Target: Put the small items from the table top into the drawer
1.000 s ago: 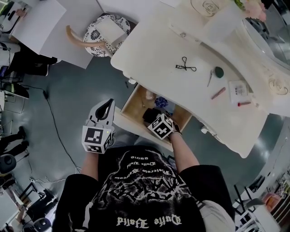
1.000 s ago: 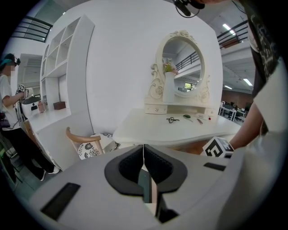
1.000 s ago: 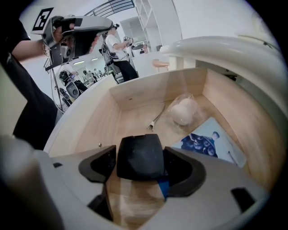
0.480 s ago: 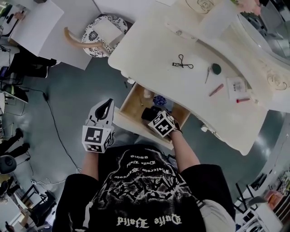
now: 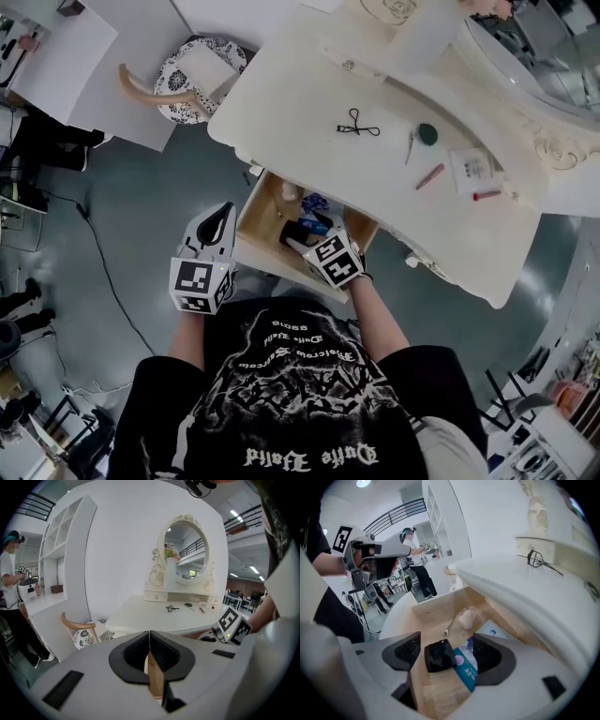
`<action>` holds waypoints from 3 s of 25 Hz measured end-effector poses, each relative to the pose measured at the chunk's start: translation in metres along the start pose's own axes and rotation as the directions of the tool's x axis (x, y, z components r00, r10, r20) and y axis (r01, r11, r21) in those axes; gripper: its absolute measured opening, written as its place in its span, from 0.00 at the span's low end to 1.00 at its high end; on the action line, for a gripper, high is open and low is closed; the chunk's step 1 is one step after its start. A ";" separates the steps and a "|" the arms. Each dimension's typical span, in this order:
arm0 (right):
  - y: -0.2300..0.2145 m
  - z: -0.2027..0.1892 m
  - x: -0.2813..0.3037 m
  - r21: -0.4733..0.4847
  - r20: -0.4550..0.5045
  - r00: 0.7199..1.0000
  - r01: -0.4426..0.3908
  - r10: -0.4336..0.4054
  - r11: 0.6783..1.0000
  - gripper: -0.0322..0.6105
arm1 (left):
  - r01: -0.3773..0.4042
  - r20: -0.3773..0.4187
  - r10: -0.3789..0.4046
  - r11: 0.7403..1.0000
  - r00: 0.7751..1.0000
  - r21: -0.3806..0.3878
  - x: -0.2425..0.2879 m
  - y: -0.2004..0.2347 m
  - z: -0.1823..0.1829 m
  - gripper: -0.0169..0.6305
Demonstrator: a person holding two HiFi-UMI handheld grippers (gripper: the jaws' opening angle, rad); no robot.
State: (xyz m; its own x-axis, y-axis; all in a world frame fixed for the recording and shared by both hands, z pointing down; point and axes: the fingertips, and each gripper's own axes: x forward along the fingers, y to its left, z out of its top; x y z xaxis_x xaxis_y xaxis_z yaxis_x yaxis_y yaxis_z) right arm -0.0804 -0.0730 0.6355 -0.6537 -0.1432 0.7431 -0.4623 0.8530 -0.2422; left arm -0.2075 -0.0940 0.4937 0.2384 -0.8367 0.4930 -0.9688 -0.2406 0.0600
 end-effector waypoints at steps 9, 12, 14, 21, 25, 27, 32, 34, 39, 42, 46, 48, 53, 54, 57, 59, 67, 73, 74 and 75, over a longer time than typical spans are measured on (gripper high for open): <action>-0.004 0.017 -0.047 0.052 0.116 0.990 0.071 -0.077 0.996 0.57 | 0.050 0.034 -0.050 0.999 0.998 -0.017 0.000 -0.028 0.004 0.05; -0.008 0.019 -0.063 0.071 0.144 0.984 0.100 -0.109 0.992 0.57 | 0.066 0.041 -0.066 0.998 0.997 -0.013 -0.002 -0.037 0.004 0.05; -0.011 0.016 -0.073 0.076 0.156 0.979 0.123 -0.134 0.989 0.57 | 0.072 0.047 -0.071 0.997 0.996 -0.014 -0.004 -0.043 0.003 0.05; -0.017 0.011 -0.113 0.160 0.227 0.957 0.148 -0.183 0.976 0.57 | 0.110 0.080 -0.110 0.994 0.991 0.005 -0.006 -0.069 0.012 0.05; -0.022 0.006 -0.138 0.203 0.263 0.933 0.196 -0.246 0.960 0.57 | 0.150 0.093 -0.152 0.988 0.984 0.024 -0.005 -0.088 0.015 0.05; -0.025 0.002 -0.151 0.239 0.287 0.921 0.198 -0.264 0.951 0.57 | 0.169 0.099 -0.171 0.985 0.980 0.032 -0.003 -0.099 0.017 0.05; -0.029 -0.014 -0.180 0.268 0.301 0.896 0.249 -0.326 0.931 0.57 | 0.213 0.110 -0.219 0.975 0.970 0.063 -0.001 -0.122 0.023 0.05; -0.027 -0.020 -0.190 0.291 0.314 0.889 0.246 -0.334 0.925 0.57 | 0.226 0.115 -0.234 0.971 0.965 0.076 -0.001 -0.131 0.026 0.05; -0.030 -0.038 -0.217 0.338 0.334 0.851 0.293 -0.406 0.894 0.47 | 0.258 0.133 -0.270 0.961 0.953 0.105 -0.001 -0.153 0.033 0.05; -0.030 -0.047 -0.230 0.349 0.333 0.833 0.325 -0.441 0.879 0.42 | 0.275 0.136 -0.288 0.955 0.948 0.109 -0.002 -0.164 0.033 0.05; -0.031 -0.058 -0.245 0.354 0.330 0.816 0.359 -0.475 0.864 0.33 | 0.297 0.136 -0.312 0.948 0.940 0.118 -0.002 -0.180 0.031 0.05; -0.030 -0.063 -0.249 0.358 0.331 0.817 0.354 -0.472 0.864 0.31 | 0.308 0.134 -0.324 0.943 0.937 0.123 -0.002 -0.187 0.030 0.05; -0.029 -0.072 -0.262 0.372 0.340 0.797 0.374 -0.499 0.850 0.21 | 0.330 0.132 -0.346 0.935 0.929 0.133 -0.003 -0.200 0.029 0.05; -0.029 -0.073 -0.266 0.378 0.349 0.789 0.376 -0.506 0.846 0.20 | 0.334 0.131 -0.351 0.933 0.927 0.135 -0.003 -0.202 0.028 0.05; -0.028 -0.074 -0.272 0.385 0.362 0.779 0.375 -0.512 0.843 0.20 | 0.346 0.124 -0.363 0.928 0.924 0.139 -0.003 -0.208 0.025 0.05; -0.028 -0.076 -0.275 0.382 0.361 0.774 0.386 -0.520 0.840 0.19 | 0.351 0.120 -0.367 0.926 0.922 0.139 -0.003 -0.211 0.023 0.05; -0.027 -0.084 -0.281 0.362 0.353 0.741 0.454 -0.571 0.814 0.11 | 0.369 0.116 -0.385 0.919 0.916 0.140 -0.003 -0.223 0.018 0.05; -0.028 -0.089 -0.283 0.359 0.341 0.717 0.498 -0.607 0.790 0.08 | 0.360 0.123 -0.377 0.922 0.918 0.140 -0.003 -0.221 0.021 0.05; -0.029 -0.089 -0.284 0.355 0.337 0.711 0.512 -0.618 0.782 0.07 | 0.356 0.123 -0.372 0.924 0.920 0.139 -0.003 -0.220 0.021 0.05; -0.030 -0.089 -0.285 0.355 0.335 0.704 0.522 -0.627 0.776 0.07 | 0.353 0.122 -0.369 0.926 0.921 0.138 -0.003 -0.219 0.021 0.05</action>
State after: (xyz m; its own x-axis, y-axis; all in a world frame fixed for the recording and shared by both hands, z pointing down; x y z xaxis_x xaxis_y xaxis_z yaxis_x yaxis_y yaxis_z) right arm 0.1733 -0.0128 0.4869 -0.3710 -0.8032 0.4660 -0.9123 0.4089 -0.0216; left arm 0.0050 -0.0488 0.4609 0.5858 -0.7421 0.3258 -0.8031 -0.5856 0.1099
